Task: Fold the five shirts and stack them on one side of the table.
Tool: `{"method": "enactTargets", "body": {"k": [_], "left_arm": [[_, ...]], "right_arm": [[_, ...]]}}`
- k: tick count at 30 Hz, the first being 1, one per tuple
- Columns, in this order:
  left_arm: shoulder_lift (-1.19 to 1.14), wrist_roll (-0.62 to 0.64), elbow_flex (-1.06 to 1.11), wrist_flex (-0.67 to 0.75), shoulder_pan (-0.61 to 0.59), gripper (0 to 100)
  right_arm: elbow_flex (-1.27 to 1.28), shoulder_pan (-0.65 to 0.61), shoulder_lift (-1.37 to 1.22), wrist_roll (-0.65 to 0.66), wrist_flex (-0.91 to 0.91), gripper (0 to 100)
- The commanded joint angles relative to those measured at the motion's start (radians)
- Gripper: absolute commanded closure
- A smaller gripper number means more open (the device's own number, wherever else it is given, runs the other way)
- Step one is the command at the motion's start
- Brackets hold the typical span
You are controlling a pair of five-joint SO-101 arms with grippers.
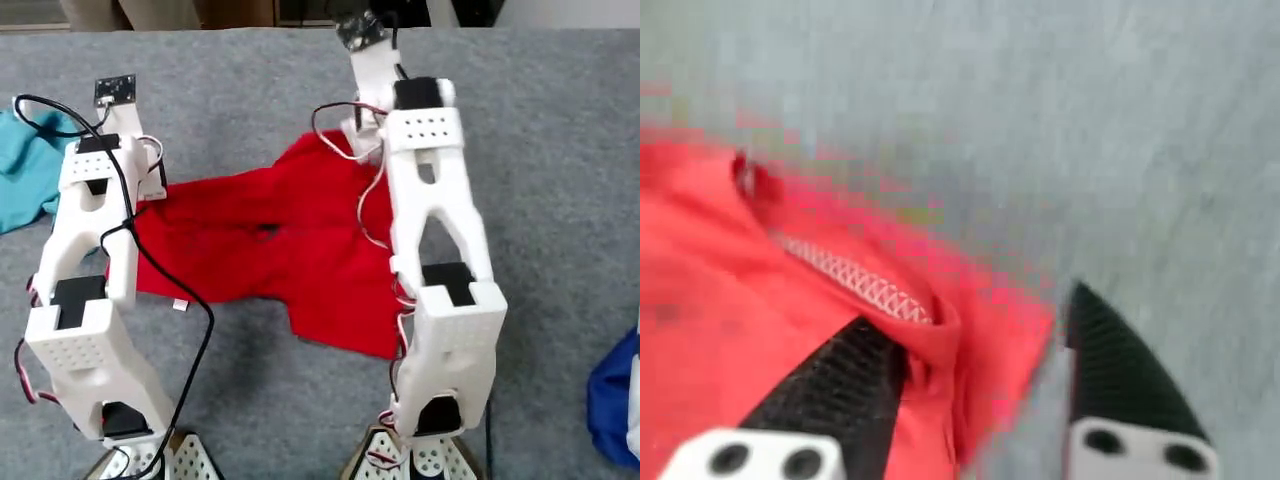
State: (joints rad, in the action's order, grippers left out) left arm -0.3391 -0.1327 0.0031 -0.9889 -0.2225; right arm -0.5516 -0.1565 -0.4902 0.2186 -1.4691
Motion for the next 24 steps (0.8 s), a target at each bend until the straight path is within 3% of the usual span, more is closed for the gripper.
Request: {"method": "enactTargets", "body": {"k": [1, 7, 17, 21, 24], "left_arm": [[0.053, -0.008, -0.052, -0.009, -0.017, 98], [0.053, -0.008, -0.051, -0.009, -0.012, 98], [0.053, -0.008, -0.054, -0.063, -0.021, 98], [0.053, -0.008, -0.055, -0.060, -0.037, 98], [0.053, -0.008, -0.055, -0.060, -0.043, 98]], "right_arm": [[-0.064, 0.059, 0.005, 0.167, -0.275, 69.7], [-0.028, 0.131, 0.082, 0.209, -0.318, 69.8], [-0.036, 0.056, 0.389, 0.207, -0.215, 69.8], [-0.108, 0.056, 0.460, 0.206, -0.250, 69.9], [-0.205, 0.087, 0.467, 0.118, -0.276, 69.9]]}}
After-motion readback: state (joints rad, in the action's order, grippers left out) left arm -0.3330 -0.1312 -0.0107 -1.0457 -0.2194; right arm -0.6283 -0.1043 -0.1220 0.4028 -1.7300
